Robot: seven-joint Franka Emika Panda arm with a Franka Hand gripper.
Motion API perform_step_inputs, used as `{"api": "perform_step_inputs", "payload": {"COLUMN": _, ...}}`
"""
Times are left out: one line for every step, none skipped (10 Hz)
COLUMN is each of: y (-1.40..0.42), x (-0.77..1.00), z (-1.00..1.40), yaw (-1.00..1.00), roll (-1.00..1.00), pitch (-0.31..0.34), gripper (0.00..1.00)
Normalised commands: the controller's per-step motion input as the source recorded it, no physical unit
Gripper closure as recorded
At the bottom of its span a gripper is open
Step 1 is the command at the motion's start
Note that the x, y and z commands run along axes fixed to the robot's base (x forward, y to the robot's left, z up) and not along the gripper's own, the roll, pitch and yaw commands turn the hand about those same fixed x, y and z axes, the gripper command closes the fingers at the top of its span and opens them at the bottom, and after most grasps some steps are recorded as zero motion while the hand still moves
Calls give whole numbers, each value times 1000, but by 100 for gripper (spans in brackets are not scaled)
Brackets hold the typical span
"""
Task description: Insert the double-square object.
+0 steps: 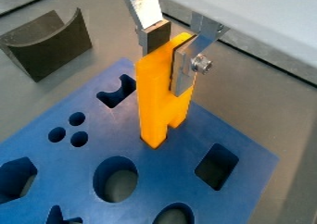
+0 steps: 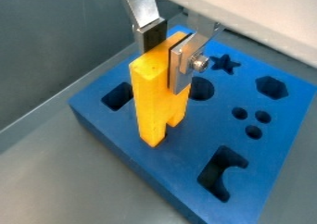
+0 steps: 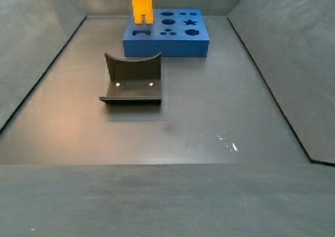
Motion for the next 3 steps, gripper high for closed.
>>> {"api": "perform_step_inputs", "payload": {"y": -20, "x": 29, "z": -660, "yaw": -66, "roll": 30, "pitch": 0, "gripper": 100}}
{"api": "perform_step_inputs", "payload": {"y": 0, "x": 14, "z": -426, "yaw": -37, "roll": 59, "pitch": 0, "gripper": 100}}
{"api": "perform_step_inputs", "payload": {"y": 0, "x": 0, "z": 0, "yaw": 0, "roll": 0, "pitch": 0, "gripper": 100}}
